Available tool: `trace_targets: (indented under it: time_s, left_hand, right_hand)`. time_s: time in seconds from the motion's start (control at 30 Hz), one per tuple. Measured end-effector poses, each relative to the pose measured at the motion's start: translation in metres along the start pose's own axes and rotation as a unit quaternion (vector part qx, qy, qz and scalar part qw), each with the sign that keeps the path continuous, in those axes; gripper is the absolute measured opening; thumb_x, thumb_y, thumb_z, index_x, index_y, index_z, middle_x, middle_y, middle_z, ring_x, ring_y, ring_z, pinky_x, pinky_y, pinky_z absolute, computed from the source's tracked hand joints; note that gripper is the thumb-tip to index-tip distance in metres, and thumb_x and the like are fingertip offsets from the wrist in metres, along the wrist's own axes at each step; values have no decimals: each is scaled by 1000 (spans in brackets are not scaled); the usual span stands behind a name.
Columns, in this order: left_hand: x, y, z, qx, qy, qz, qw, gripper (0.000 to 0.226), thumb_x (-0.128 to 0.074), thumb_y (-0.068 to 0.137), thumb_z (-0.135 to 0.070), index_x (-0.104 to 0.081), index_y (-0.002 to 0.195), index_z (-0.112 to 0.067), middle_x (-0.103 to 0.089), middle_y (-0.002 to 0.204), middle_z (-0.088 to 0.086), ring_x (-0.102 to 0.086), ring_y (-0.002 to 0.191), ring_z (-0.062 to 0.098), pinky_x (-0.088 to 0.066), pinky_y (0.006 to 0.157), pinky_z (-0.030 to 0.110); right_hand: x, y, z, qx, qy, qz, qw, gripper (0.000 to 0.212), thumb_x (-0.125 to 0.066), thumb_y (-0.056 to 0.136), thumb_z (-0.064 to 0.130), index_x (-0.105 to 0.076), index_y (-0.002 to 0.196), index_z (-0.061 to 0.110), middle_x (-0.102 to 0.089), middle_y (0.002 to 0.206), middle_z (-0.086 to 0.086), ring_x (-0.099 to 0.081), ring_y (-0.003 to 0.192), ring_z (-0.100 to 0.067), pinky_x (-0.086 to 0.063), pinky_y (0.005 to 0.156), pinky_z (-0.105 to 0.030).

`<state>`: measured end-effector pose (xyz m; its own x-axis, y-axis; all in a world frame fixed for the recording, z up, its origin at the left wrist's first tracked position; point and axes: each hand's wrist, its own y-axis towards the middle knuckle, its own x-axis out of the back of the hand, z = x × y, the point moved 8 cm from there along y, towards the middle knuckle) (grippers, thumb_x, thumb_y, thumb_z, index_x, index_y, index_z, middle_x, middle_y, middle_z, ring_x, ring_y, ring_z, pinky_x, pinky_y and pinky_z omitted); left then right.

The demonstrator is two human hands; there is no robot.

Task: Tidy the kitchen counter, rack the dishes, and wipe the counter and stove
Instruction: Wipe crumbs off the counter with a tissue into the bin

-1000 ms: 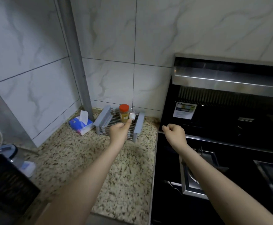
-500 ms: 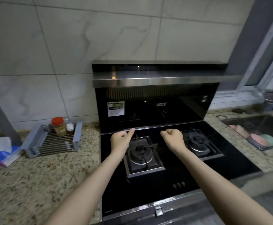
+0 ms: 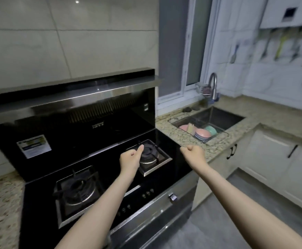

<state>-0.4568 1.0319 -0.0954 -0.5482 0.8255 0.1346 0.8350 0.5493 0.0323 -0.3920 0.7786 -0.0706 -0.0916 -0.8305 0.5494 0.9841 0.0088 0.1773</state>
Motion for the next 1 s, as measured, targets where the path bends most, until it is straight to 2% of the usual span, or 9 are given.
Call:
trace_targets:
  time_s: [0.23, 0.43, 0.5, 0.57, 0.6, 0.7, 0.8, 0.9, 1.0]
  left_hand:
    - [-190, -36, -35, 8, -44, 100, 994, 52, -58, 91, -32, -28, 50, -18, -25, 46, 1, -25, 40, 15, -20, 43, 22]
    - [-343, -47, -67, -29, -40, 217, 975, 46, -44, 96, -24, -65, 65, 2, -44, 35, -2, -43, 38, 7, -32, 49, 25]
    - [-394, -50, -67, -45, -48, 259, 964, 35, -37, 96, -15, -67, 92, 2, -51, 37, -1, -42, 35, 3, -33, 49, 24]
    - [-436, -52, -70, -89, -40, 306, 947, 34, -34, 96, -10, -55, 120, -21, -61, 47, -1, -40, 34, 5, -33, 45, 23]
    - [-467, -49, -73, -112, -37, 333, 935, 40, -34, 96, -10, -45, 128, -30, -65, 53, -1, -40, 34, 7, -34, 42, 22]
    - [-529, -39, -80, -158, -29, 388, 907, 47, -38, 94, -11, -39, 137, -31, -70, 65, -6, -47, 39, 13, -40, 41, 23]
    - [-583, -18, -95, -158, -34, 415, 895, 47, -40, 93, -10, -45, 137, -26, -70, 71, -10, -51, 40, 11, -42, 44, 20]
    - [-633, 12, -118, -137, -68, 431, 889, 43, -41, 96, -15, -47, 136, -26, -71, 89, -12, -59, 60, 10, -46, 55, 19]
    - [-675, 35, -141, -193, -27, 426, 883, 43, -43, 95, -17, -47, 136, -27, -58, 128, -6, -51, 118, 13, -37, 97, 22]
  right_hand:
    - [154, 17, -121, -65, 24, -96, 993, 51, -53, 88, 16, -23, 48, 22, -22, 42, 8, -26, 48, -9, -19, 51, -33]
    - [252, 41, -209, -148, 16, -175, 973, 39, -47, 93, 26, -46, 56, 15, -46, 51, 0, -48, 59, -20, -29, 54, -31]
    - [276, 50, -236, -178, 52, -198, 962, 27, -44, 94, 28, -59, 75, 15, -59, 52, 0, -56, 60, -19, -37, 61, -30]
    - [293, 61, -256, -200, 76, -218, 952, 17, -41, 95, 29, -55, 102, 22, -66, 54, 4, -56, 54, -14, -42, 66, -27]
    - [307, 74, -268, -206, 77, -232, 948, 27, -41, 95, 28, -50, 120, 23, -67, 55, 5, -55, 50, -13, -43, 62, -25]
    - [330, 102, -283, -218, 80, -240, 942, 46, -42, 97, 25, -35, 142, 17, -68, 65, 3, -54, 43, -9, -40, 41, -19]
    - [352, 136, -291, -228, 87, -244, 938, 48, -41, 99, 21, -31, 145, 13, -67, 77, -2, -57, 57, -17, -41, 49, -25]
    - [382, 179, -292, -228, 68, -244, 940, 50, -43, 99, 26, -30, 146, 16, -66, 101, -4, -62, 84, -23, -47, 67, -33]
    - [410, 211, -297, -226, 41, -248, 941, 54, -42, 98, 39, -26, 148, 24, -47, 142, -2, -52, 122, -23, -42, 103, -41]
